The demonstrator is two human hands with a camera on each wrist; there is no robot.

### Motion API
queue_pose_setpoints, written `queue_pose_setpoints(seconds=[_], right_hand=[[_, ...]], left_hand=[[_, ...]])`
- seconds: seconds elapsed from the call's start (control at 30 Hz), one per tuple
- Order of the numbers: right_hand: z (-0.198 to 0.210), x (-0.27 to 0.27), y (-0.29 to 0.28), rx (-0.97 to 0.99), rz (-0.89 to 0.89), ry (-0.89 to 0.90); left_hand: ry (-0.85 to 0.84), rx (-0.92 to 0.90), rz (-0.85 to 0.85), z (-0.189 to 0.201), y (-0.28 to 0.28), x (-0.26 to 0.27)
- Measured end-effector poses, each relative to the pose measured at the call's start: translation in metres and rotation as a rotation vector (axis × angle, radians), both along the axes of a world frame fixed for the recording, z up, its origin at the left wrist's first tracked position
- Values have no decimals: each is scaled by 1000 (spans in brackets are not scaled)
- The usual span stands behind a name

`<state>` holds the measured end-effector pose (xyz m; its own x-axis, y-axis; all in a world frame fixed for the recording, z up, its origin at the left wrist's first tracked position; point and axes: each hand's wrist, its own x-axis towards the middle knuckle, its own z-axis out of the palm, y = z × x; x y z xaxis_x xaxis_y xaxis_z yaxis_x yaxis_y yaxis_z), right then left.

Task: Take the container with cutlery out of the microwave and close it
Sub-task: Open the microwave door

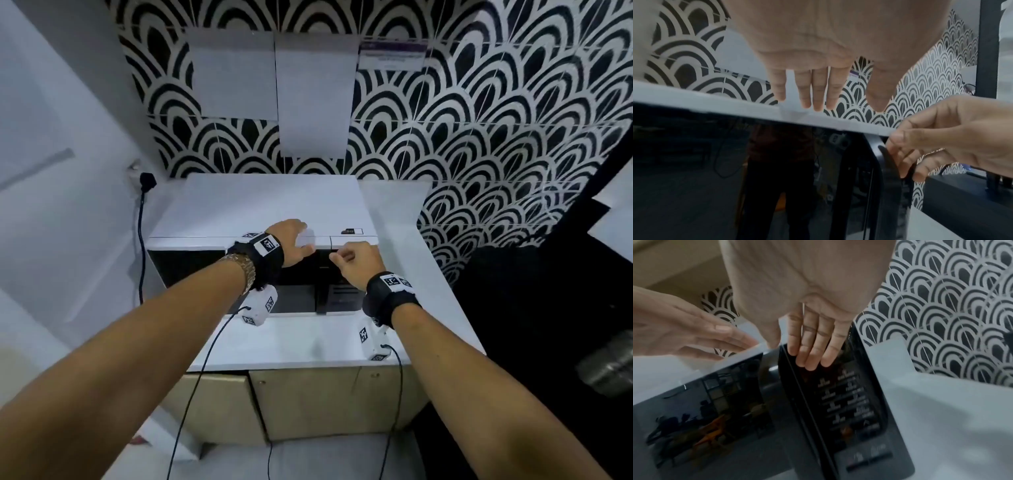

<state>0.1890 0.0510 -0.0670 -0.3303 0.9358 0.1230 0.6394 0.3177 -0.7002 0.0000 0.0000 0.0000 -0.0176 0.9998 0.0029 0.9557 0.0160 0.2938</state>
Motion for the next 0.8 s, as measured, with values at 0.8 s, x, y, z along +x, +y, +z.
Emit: queue_pose_setpoints(seconds=[0.8], right_hand=[[-37, -64, -37, -635, -417, 966]], left_hand=[[366, 93, -91, -62, -8, -6]])
